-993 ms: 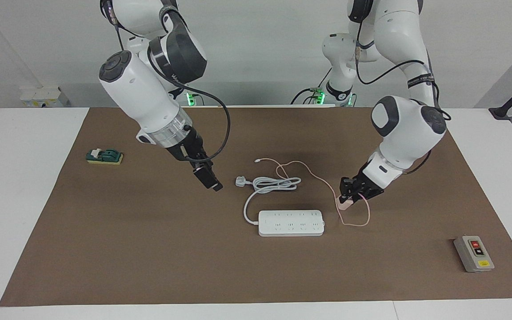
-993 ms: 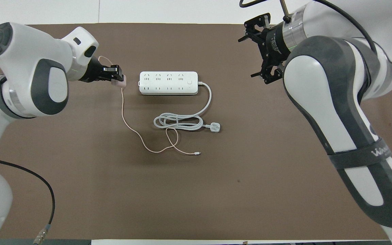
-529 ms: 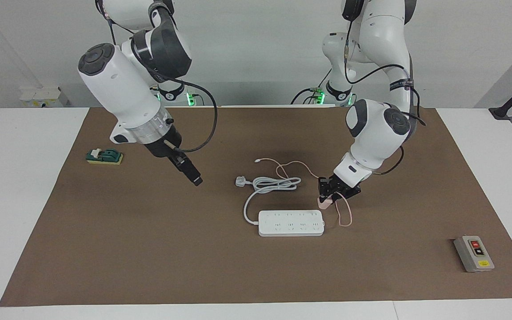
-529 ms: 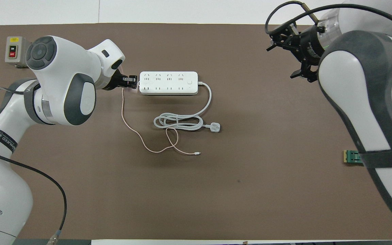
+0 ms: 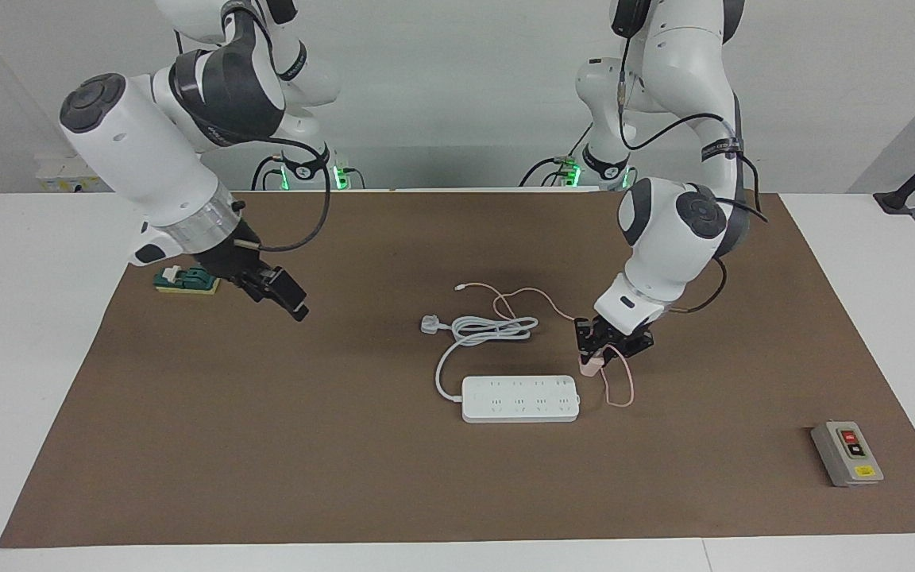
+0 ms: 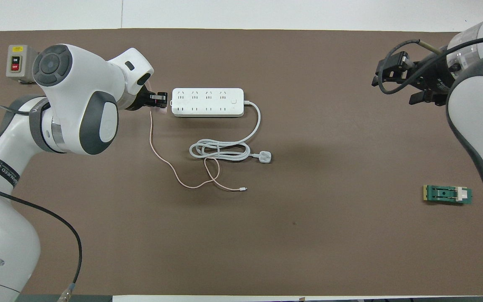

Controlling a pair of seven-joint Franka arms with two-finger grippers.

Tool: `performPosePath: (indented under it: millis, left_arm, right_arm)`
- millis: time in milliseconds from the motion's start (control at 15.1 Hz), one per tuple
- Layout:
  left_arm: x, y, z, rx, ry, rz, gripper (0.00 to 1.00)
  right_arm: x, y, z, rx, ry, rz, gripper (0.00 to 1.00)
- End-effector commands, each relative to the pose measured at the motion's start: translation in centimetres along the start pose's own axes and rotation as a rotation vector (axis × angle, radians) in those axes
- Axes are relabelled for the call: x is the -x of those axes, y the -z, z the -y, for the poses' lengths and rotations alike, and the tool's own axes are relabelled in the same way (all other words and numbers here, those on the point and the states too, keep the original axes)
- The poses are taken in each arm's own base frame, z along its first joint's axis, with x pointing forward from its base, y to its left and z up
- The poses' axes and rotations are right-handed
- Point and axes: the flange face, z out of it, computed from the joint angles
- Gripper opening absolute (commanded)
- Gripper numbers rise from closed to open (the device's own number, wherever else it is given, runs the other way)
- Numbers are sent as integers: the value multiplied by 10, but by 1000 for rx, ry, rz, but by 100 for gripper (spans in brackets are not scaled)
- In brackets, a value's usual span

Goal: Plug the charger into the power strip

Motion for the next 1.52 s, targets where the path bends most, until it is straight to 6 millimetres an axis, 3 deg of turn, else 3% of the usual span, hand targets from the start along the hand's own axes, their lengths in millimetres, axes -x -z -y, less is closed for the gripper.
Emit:
performPosePath:
  millis: [0, 265, 529, 860, 1324, 1456]
  left_arm:
    - [-1, 6, -11, -37, -107, -27, 0]
    - [-8, 13, -37, -38, -326, -50, 0]
    - [-11, 12, -45, -51, -715, -96, 0]
    - [-17, -11, -55, -121, -1070, -86, 0]
    - [-18, -16, -54, -295, -1236, 3, 0]
    - [-13, -22, -62, -297, -1258, 18, 0]
  right_arm:
    - [29, 8, -24, 47, 131, -4, 100]
    - [49, 39, -51, 85, 252, 14, 100]
    - [78, 69, -67, 136, 349, 76, 100]
    - [88, 64, -71, 219, 355, 143, 100]
    - [77, 75, -64, 268, 376, 46, 100]
    - [80, 76, -64, 261, 374, 58, 100]
